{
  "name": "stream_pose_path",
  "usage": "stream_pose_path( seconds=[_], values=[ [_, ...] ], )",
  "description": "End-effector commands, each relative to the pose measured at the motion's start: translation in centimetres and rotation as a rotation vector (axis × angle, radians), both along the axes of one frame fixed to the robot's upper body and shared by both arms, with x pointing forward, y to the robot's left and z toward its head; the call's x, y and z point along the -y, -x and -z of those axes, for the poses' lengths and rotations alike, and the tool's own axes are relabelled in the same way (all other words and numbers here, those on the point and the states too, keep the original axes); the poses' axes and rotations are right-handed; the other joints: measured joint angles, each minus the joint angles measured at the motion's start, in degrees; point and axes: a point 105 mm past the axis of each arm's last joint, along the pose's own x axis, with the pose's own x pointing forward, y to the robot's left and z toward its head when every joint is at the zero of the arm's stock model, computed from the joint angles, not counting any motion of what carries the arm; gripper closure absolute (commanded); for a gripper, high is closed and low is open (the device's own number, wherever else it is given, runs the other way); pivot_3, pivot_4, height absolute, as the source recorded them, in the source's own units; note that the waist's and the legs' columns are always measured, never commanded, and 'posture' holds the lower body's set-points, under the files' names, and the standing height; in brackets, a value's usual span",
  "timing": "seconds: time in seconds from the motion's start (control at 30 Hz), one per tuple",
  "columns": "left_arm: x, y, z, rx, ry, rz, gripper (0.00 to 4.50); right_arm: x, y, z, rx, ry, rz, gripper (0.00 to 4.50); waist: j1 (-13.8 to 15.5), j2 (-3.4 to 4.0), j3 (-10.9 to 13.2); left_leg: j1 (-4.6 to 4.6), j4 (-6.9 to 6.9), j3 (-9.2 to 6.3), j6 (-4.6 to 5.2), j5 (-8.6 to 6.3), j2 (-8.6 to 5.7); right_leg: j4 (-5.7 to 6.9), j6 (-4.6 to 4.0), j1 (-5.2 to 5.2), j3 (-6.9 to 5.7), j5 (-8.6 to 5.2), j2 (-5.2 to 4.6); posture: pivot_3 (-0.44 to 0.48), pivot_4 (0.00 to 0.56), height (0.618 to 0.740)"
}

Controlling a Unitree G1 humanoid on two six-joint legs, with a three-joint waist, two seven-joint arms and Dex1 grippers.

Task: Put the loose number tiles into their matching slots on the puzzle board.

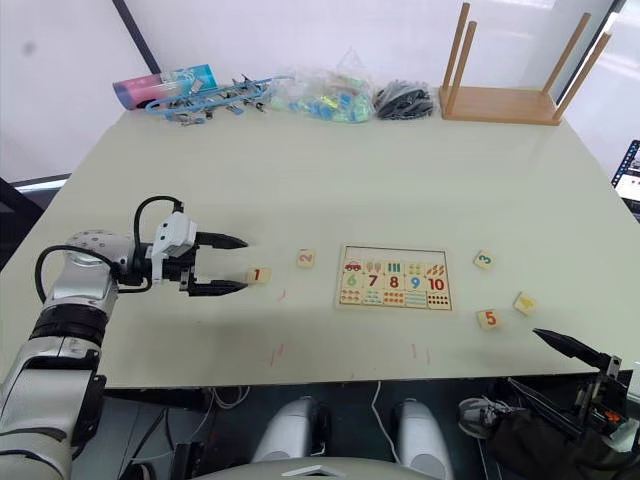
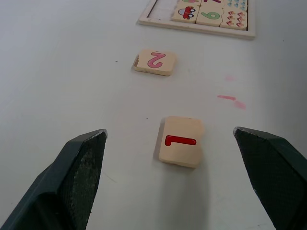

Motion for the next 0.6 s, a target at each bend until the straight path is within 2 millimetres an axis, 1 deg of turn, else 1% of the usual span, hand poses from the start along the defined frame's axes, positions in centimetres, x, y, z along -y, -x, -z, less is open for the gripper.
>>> stream_pose_path(
  seconds=[0.03,0.3,0.47,0.6],
  values=[
    [0.4,-0.1,-0.1,0.003,-0.037,0.060,0.01,0.2,0.1,-1.0,0.047,0.011,-0.003,0.00,0.00,0.00,0.00,0.00,0.02,0.00,0.00,0.00,0.00,0.00,0.00,0.01,0.00,0.00,0.00,0.000,0.150,0.738],
    [1.4,-1.0,0.9,-0.004,-0.121,0.124,0.01,0.0,-0.1,-1.1,0.052,0.009,-0.019,0.00,0.08,-0.06,0.02,-0.05,0.09,-0.04,0.01,0.00,-0.02,0.02,0.01,0.02,-0.02,0.00,0.01,0.000,0.150,0.738],
    [1.5,-1.1,1.3,-0.013,-0.170,0.150,0.01,0.0,-0.1,-1.1,0.058,0.009,-0.019,0.00,0.00,-0.07,0.02,-0.12,0.09,-0.04,0.02,-0.01,-0.01,0.02,0.00,0.01,-0.01,0.01,0.02,0.000,0.150,0.738],
    [1.1,-0.9,1.8,-0.034,-0.209,0.159,0.01,0.0,-0.2,-1.1,0.063,0.014,-0.020,0.00,-0.01,-0.07,0.02,-0.10,0.09,-0.04,0.02,-0.01,-0.01,0.04,0.00,0.01,-0.01,0.01,0.02,0.000,0.150,0.738]
  ],
)
